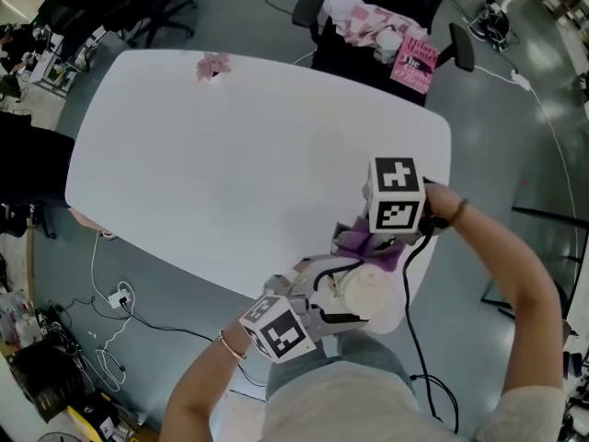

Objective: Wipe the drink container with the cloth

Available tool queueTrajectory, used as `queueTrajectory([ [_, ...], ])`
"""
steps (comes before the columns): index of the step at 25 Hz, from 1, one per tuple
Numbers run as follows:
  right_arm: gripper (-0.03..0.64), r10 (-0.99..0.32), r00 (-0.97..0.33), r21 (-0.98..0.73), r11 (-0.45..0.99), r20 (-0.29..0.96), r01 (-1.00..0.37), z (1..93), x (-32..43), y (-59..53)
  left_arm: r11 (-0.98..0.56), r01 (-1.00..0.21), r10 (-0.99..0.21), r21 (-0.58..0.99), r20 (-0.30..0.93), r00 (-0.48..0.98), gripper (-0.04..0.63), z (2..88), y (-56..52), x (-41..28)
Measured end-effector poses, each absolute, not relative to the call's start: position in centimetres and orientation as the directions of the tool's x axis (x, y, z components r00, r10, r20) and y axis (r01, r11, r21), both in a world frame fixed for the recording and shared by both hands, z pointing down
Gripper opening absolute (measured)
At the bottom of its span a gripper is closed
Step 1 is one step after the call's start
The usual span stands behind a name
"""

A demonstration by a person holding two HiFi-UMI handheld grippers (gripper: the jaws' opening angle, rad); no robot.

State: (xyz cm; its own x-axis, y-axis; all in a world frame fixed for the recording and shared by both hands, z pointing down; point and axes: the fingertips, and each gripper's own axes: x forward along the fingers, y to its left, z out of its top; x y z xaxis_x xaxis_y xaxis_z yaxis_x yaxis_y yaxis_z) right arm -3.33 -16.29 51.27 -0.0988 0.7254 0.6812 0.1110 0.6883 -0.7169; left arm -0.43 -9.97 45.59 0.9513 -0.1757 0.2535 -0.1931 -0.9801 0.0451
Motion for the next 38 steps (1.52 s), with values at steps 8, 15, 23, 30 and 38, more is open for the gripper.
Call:
queueTrajectory([
  [8, 0.063, 0.723, -0.106, -0.714, 0.691, 0.683, 0.112, 54.0, -3.5, -16.2, -0.979, -0.197, -0.18, 0.044, 0.246, 0.952, 0.422, 45.8, -10.0, -0.5],
  [15, 0.063, 0.715, -0.121, -0.709, 0.698, 0.688, 0.094, 56.3, -3.4, -16.1, -0.98, -0.196, -0.18, 0.044, 0.238, 0.954, 0.422, 45.7, -10.0, -0.5],
  [23, 0.063, 0.69, -0.126, -0.689, 0.723, 0.713, 0.053, 59.3, -2.8, -15.9, -0.976, -0.213, -0.195, 0.056, 0.23, 0.953, 0.422, 45.3, -10.1, -0.5],
  [30, 0.063, 0.656, -0.139, -0.659, 0.751, 0.742, 0.029, 61.3, -2.7, -15.9, -0.975, -0.217, -0.199, 0.05, 0.234, 0.952, 0.422, 45.6, -10.1, -0.6],
  [38, 0.063, 0.623, -0.201, -0.639, 0.769, 0.756, -0.019, 61.2, -2.6, -16.3, -0.97, -0.242, -0.225, 0.042, 0.242, 0.944, 0.422, 45.8, -10.0, -0.7],
])
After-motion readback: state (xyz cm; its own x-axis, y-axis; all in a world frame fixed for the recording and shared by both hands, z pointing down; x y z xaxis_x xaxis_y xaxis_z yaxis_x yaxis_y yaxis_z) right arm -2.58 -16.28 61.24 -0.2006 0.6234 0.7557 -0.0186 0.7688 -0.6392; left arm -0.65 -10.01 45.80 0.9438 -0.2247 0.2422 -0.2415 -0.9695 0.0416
